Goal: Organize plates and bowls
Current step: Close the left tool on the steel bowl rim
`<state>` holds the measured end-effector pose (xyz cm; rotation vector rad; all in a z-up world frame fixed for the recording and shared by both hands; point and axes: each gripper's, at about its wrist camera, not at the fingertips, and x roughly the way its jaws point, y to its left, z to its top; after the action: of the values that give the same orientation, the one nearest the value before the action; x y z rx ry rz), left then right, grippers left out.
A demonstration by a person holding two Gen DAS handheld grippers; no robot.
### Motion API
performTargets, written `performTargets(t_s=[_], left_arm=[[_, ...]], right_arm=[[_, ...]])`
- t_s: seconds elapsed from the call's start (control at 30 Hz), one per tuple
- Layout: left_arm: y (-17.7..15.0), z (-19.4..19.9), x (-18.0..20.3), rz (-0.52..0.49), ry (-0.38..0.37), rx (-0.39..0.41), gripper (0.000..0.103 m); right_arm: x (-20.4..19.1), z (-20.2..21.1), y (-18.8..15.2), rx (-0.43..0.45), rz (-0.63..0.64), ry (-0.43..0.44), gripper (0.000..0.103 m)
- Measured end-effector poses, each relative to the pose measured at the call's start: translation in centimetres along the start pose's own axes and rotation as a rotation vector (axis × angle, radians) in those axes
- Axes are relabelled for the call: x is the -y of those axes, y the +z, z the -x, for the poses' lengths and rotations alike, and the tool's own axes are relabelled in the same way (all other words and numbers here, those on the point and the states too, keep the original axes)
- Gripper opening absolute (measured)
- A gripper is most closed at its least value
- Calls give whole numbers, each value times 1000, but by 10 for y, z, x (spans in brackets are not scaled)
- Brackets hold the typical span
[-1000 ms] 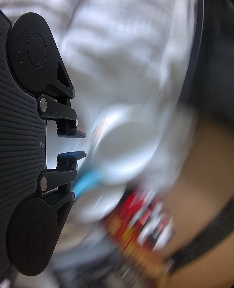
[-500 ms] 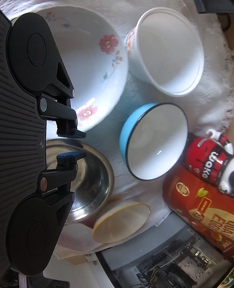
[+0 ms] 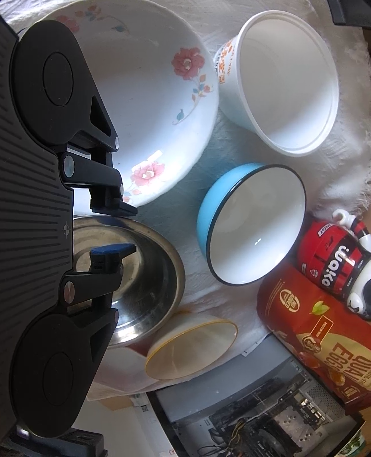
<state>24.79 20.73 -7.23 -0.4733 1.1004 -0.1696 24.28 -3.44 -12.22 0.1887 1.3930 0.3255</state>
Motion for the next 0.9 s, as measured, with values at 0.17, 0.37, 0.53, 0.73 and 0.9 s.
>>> performTargets(t_s=[0.17, 0.37, 0.53, 0.73, 0.9], left_arm=[[-1, 1, 3, -6, 3, -13, 23], [-11, 7, 10, -15, -13, -55, 22], [-26, 14, 21, -29, -50, -109, 22], [-34, 10, 26, -43, -35, -124, 22], [-26, 3, 23, -9, -1, -71, 23]], right_arm=[[-11, -1, 2, -12, 100, -13, 93], [-1, 25, 10, 140, 92, -19, 70], [12, 29, 18, 141, 85, -55, 54], [19, 30, 16, 140, 105, -64, 51], [14, 29, 13, 136, 113, -51, 51]])
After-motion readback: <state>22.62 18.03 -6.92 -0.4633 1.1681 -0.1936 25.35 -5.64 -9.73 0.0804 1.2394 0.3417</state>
